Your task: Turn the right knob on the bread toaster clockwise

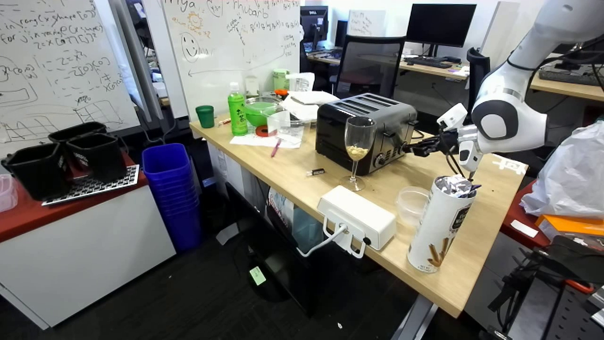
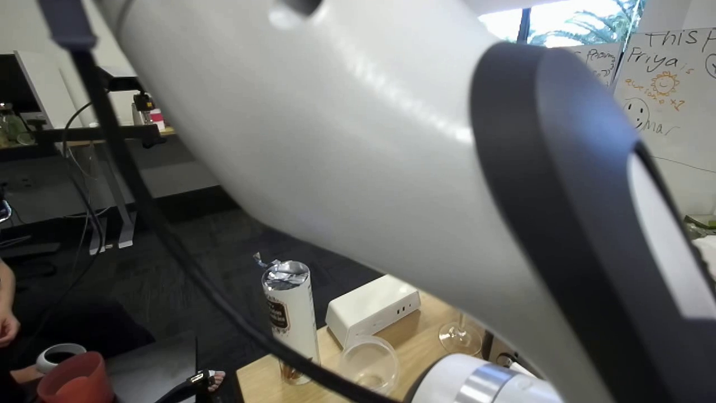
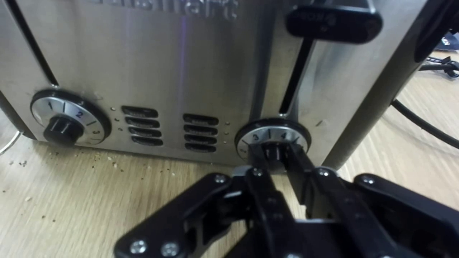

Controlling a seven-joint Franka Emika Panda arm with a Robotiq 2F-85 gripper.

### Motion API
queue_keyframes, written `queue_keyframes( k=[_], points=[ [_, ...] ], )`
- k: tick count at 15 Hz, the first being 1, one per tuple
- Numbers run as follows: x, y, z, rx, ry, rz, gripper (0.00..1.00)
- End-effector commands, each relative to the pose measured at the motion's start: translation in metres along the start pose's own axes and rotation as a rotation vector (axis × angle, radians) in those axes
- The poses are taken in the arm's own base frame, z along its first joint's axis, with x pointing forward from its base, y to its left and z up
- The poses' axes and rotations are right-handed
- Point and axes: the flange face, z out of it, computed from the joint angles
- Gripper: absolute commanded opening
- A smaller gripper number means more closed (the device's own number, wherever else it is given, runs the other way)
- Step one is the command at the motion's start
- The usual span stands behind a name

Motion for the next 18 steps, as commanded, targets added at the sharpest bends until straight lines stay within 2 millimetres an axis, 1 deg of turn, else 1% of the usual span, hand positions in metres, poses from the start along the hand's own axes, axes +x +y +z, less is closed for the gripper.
queue_keyframes(
  k=[1,8,18],
  points=[
    [-0.0003,0.0008,0.0103,-0.01,0.027,-0.028,0.05],
    [-0.0019,0.0029,0.01,-0.034,0.001,0.004,0.05],
    [-0.0051,0.0032,0.0113,-0.073,-0.054,0.191,0.05]
  ],
)
